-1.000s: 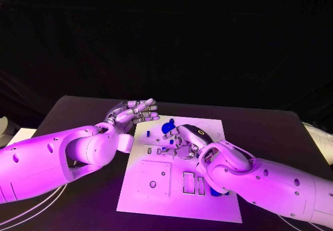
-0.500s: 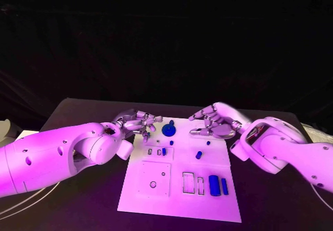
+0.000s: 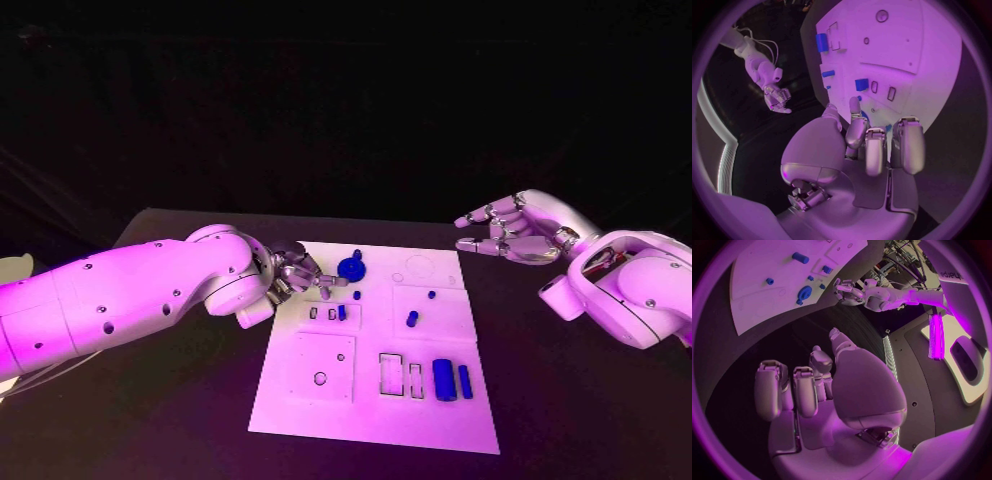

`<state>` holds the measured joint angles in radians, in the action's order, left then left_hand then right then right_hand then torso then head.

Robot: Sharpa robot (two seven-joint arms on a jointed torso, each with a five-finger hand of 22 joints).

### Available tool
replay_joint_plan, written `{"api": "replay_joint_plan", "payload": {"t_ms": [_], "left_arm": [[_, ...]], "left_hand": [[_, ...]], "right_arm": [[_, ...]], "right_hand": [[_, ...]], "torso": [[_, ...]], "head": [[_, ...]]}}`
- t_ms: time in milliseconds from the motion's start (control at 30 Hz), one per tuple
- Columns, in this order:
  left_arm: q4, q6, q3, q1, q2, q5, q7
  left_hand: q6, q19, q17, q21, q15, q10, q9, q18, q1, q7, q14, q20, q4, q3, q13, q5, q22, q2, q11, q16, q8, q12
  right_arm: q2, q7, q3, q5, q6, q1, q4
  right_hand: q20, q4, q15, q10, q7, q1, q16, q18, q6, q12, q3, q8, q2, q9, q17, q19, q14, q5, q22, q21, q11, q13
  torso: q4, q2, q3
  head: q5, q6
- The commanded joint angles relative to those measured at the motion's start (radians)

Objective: Assemble the parts on the task board

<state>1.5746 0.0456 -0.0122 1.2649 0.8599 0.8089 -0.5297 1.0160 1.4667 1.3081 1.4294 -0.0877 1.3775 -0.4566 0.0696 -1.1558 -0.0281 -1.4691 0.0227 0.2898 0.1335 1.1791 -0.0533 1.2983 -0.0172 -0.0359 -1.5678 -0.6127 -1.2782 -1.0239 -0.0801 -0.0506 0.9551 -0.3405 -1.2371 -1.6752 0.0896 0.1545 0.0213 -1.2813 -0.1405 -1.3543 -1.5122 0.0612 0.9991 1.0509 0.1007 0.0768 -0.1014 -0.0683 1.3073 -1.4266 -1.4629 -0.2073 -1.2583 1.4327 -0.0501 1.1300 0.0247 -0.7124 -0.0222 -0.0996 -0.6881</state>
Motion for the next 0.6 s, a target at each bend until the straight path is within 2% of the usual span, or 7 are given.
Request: {"api": "replay_joint_plan", "payload": {"t_ms": [33, 167, 233, 367, 600], "left_arm": [[-0.023, -0.158, 0.0, 0.013, -0.028, 0.171, -0.16], [-0.054, -0.197, -0.001, 0.025, -0.065, 0.191, -0.183], [-0.063, -0.205, -0.001, 0.029, -0.079, 0.195, -0.188], [-0.079, -0.216, -0.001, 0.036, -0.104, 0.192, -0.194], [-0.125, -0.268, -0.003, 0.044, -0.153, 0.178, -0.201]], "left_hand": [[-0.02, 0.009, 0.263, 0.017, -0.009, 0.014, -0.042, -0.02, 0.003, 0.004, -0.102, -0.008, 0.0, 0.02, 0.025, 0.002, 0.03, -0.009, -0.007, -0.003, -0.035, -0.02], [-0.034, 0.018, 0.263, 0.033, -0.012, 0.024, -0.072, -0.025, 0.002, 0.006, -0.102, -0.011, 0.001, 0.04, 0.048, 0.004, 0.059, -0.012, -0.009, -0.003, -0.055, -0.036], [-0.037, 0.024, 0.263, 0.043, -0.013, 0.031, -0.086, -0.029, 0.012, 0.008, -0.102, -0.012, 0.003, 0.055, 0.061, 0.005, 0.077, -0.011, -0.012, -0.003, -0.064, -0.045], [-0.038, 0.028, 0.263, 0.048, -0.017, 0.036, -0.099, -0.031, 0.026, 0.011, -0.102, -0.015, 0.003, 0.072, 0.069, 0.006, 0.087, -0.009, -0.014, -0.003, -0.073, -0.051], [-0.041, 0.032, 0.263, 0.056, -0.019, 0.042, -0.112, -0.033, 0.037, 0.015, -0.102, -0.018, 0.003, 0.087, 0.081, 0.006, 0.102, -0.017, -0.017, -0.003, -0.08, -0.06]], "right_arm": [[-0.004, 0.005, 0.002, -0.017, 0.003, -0.001, 0.005], [-0.003, 0.014, 0.005, -0.021, 0.001, 0.0, 0.011], [-0.002, 0.017, 0.006, -0.023, 0.0, 0.0, 0.013], [0.001, 0.023, 0.007, -0.023, -0.002, 0.0, 0.018], [0.012, 0.032, 0.009, -0.022, -0.003, 0.002, 0.029]], "right_hand": [[-0.006, 0.001, 0.001, -0.009, 0.001, -0.004, 0.007, 0.004, 0.007, 0.005, -0.009, 0.007, 0.005, -0.001, 0.152, 0.0, -0.081, -0.012, 0.002, -0.003, -0.002, -0.001], [-0.009, 0.001, 0.003, -0.01, 0.003, -0.007, 0.011, 0.004, 0.01, 0.003, -0.015, 0.008, 0.008, 0.0, 0.148, 0.0, -0.08, -0.054, 0.005, -0.006, 0.0, -0.007], [-0.009, 0.001, 0.003, -0.01, 0.003, -0.007, 0.012, 0.004, 0.01, 0.002, -0.016, 0.007, 0.008, 0.0, 0.146, 0.0, -0.08, -0.059, 0.007, -0.007, 0.001, -0.008], [-0.009, 0.001, 0.003, -0.009, 0.003, -0.008, 0.014, 0.005, 0.01, 0.0, -0.017, 0.007, 0.008, 0.0, 0.144, 0.001, -0.079, -0.064, 0.008, -0.008, 0.001, -0.01], [-0.01, 0.001, 0.004, -0.009, 0.003, -0.008, 0.015, 0.005, 0.011, -0.001, -0.019, 0.007, 0.008, 0.0, 0.142, 0.001, -0.079, -0.072, 0.01, -0.009, 0.001, -0.013]], "torso": [[0.0033, 0.008, 0.0061], [0.0048, 0.007, 0.0083], [0.0063, 0.007, 0.0083], [0.0033, 0.006, 0.006], [0.0026, 0.006, 0.0073]], "head": [[-0.005, -0.002], [-0.006, -0.003], [-0.006, -0.004], [-0.003, -0.007], [-0.007, -0.012]]}}
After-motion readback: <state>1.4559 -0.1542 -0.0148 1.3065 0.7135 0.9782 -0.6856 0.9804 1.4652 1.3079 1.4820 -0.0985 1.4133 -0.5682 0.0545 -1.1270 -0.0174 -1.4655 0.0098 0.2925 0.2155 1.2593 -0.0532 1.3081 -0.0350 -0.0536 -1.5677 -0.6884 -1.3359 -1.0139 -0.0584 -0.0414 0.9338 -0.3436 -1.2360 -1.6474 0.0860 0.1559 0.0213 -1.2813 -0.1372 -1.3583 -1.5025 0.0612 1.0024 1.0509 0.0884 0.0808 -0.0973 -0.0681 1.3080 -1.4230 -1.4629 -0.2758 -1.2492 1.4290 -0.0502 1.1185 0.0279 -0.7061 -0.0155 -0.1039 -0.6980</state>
